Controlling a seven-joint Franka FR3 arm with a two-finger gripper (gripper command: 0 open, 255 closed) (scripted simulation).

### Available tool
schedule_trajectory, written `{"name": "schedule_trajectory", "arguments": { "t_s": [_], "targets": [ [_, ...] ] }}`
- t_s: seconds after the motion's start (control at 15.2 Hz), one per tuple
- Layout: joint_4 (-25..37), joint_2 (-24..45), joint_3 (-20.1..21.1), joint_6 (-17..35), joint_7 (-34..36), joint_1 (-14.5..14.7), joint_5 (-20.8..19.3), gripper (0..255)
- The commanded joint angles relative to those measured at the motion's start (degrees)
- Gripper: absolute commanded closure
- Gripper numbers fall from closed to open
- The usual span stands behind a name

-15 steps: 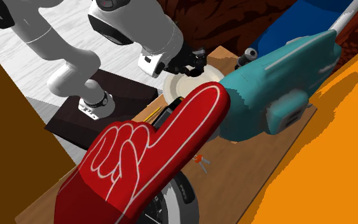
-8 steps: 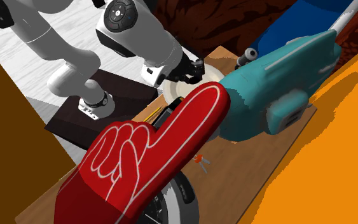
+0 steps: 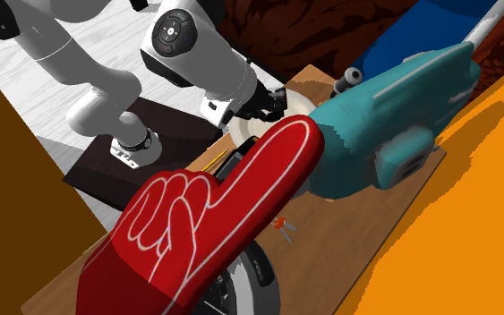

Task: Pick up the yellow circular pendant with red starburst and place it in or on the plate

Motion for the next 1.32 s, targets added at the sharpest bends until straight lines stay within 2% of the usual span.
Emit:
{"name": "schedule_trajectory", "arguments": {
  "t_s": [0.0, 0.07, 0.13, 0.46, 0.73, 1.25],
  "targets": [
    [-0.01, 0.0, 0.0, 0.02, -0.01, 0.0, 0.0, 255],
    [-0.01, 0.0, 0.0, 0.01, -0.01, 0.0, 0.0, 255],
    [-0.01, 0.0, 0.0, 0.01, -0.01, 0.0, 0.0, 0],
    [-0.01, 0.0, 0.0, 0.01, -0.01, 0.0, 0.0, 0],
    [4.13, -2.22, -2.23, -6.98, 0.5, -1.02, -1.25, 0],
    [4.13, -2.21, -2.23, -6.96, 0.5, -1.01, -1.25, 0]
  ]
}}
